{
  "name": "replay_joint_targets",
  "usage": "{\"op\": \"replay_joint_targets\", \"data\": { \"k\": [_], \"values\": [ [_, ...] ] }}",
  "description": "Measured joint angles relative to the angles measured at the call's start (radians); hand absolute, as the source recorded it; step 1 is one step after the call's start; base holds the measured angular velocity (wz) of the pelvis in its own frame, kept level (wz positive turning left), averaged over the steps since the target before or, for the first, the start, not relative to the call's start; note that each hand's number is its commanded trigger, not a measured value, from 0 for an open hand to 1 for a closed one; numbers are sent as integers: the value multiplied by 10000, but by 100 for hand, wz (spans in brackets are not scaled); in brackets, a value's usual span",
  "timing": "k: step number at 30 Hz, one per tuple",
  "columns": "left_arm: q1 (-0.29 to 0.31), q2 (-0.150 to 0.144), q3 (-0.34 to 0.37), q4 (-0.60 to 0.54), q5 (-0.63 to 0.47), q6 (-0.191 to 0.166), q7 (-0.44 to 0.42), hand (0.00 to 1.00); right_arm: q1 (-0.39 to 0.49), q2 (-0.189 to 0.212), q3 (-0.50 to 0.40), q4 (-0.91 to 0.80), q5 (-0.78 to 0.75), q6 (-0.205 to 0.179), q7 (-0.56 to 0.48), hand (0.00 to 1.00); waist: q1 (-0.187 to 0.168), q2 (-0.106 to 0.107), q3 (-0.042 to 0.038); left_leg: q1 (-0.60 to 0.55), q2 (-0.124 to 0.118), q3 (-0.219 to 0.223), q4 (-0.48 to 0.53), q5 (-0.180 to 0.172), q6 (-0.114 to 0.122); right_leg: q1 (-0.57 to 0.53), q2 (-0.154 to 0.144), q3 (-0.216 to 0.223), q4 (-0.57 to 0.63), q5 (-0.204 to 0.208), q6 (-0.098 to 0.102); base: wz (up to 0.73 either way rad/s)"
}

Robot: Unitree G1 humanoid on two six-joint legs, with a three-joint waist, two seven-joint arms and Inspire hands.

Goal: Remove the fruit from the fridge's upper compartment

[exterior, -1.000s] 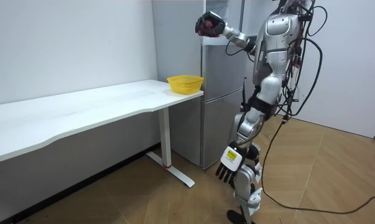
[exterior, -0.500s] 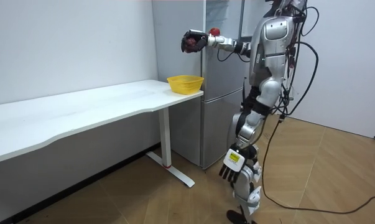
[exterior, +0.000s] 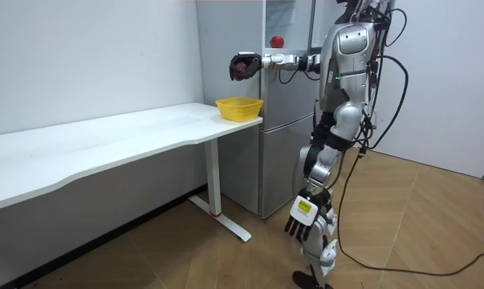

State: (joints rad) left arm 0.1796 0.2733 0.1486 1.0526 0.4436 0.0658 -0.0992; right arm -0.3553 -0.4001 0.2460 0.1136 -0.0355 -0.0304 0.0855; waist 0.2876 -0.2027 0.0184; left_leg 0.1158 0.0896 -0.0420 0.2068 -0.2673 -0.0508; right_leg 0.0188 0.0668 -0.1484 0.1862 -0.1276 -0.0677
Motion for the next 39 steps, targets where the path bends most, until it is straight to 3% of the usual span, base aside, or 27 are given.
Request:
{"op": "replay_joint_targets", "data": {
  "k": [8,10,13,14,15,16,17,39],
  "values": [
    [-175,123,-636,1,5,8,-2,0,-89,-60,208,543,141,-142,-93,100,197,40,8,-31,1,88,50,-14,-1,51,-21,-98,20,1,0,3],
    [-246,145,-763,90,13,7,-2,0,-91,-51,545,813,204,-355,-207,100,249,57,0,-37,6,97,-6,-16,-2,17,-18,-72,28,1,-1,0],
    [-252,141,-777,278,13,9,-6,0,-46,-46,1204,1422,321,-328,-197,100,256,164,-32,-72,4,116,-5,-14,-1,-21,-19,-83,31,4,1,0],
    [-241,137,-776,286,14,17,-12,0,-41,-45,1305,1518,323,-321,-195,91,267,193,-34,-85,4,131,-6,-14,0,-39,-18,-106,30,5,2,-5],
    [-234,132,-758,306,16,17,-15,0,-2,-45,1478,1550,321,-310,-193,71,324,245,-47,-108,5,158,-25,-13,1,-83,-18,-111,33,11,-2,-9],
    [-244,135,-741,334,37,17,-21,0,18,-45,1609,1548,323,-311,-184,15,428,294,-80,-141,14,202,-29,-12,1,-142,-12,-97,36,14,-6,-10],
    [-255,137,-740,347,38,15,-21,0,18,-45,1652,1549,321,-311,-179,0,442,310,-87,-144,21,234,-16,-11,1,-160,-11,-97,35,16,-10,-8],
    [-353,138,-742,655,26,-1,-7,0,19,-38,1700,1553,871,-333,-193,0,498,245,-49,-161,4,396,-10,-8,6,-178,-77,-178,1,-7,29,0]
  ]
}}
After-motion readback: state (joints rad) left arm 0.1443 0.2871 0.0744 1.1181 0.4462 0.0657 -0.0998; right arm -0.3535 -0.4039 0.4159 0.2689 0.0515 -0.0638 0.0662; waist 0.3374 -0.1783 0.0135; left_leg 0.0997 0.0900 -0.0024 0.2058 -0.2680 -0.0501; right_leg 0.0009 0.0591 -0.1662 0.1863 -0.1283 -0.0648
